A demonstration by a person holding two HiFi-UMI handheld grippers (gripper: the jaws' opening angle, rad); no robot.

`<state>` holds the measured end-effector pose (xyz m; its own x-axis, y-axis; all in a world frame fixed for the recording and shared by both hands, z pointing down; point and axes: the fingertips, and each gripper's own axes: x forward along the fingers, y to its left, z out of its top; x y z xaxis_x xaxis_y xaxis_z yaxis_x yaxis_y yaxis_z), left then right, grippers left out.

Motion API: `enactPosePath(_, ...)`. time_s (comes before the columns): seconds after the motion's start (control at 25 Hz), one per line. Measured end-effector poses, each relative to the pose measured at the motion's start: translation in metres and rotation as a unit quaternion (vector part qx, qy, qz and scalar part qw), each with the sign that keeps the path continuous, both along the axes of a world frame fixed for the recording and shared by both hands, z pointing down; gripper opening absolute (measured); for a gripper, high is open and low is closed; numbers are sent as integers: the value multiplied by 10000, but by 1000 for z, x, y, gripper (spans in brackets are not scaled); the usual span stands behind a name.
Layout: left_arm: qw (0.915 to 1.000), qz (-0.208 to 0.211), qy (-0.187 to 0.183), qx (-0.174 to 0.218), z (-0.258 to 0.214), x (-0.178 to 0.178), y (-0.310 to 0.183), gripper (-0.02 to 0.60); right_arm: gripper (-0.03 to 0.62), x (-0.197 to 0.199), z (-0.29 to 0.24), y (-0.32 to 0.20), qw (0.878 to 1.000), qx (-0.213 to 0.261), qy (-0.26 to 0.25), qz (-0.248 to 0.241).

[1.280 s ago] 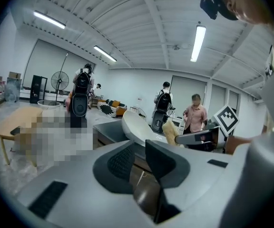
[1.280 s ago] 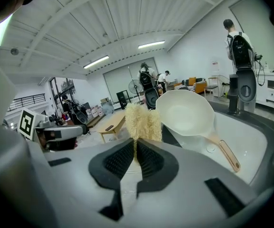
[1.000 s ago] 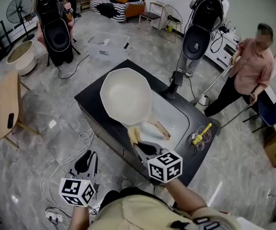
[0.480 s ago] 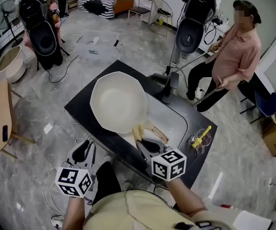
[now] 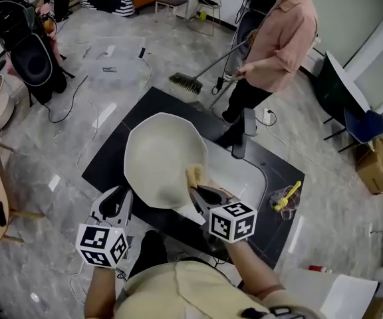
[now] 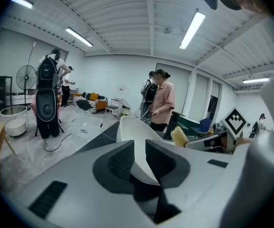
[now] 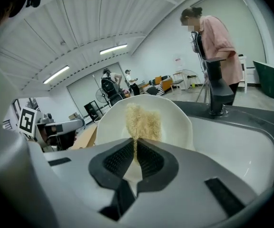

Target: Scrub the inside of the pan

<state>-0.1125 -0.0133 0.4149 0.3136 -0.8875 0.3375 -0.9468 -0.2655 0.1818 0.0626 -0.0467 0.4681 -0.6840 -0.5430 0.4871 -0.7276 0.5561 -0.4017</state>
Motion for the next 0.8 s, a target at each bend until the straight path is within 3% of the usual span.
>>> enactPosePath(0.36, 9988, 452, 163, -69, 4, -22, -62, 80, 32, -26, 21, -65, 9985, -295, 49, 460)
enactPosePath(0.8, 9936, 1095, 241, -118, 7, -18, -101, 81, 32, -41, 42, -122, 9914, -610, -137, 1151)
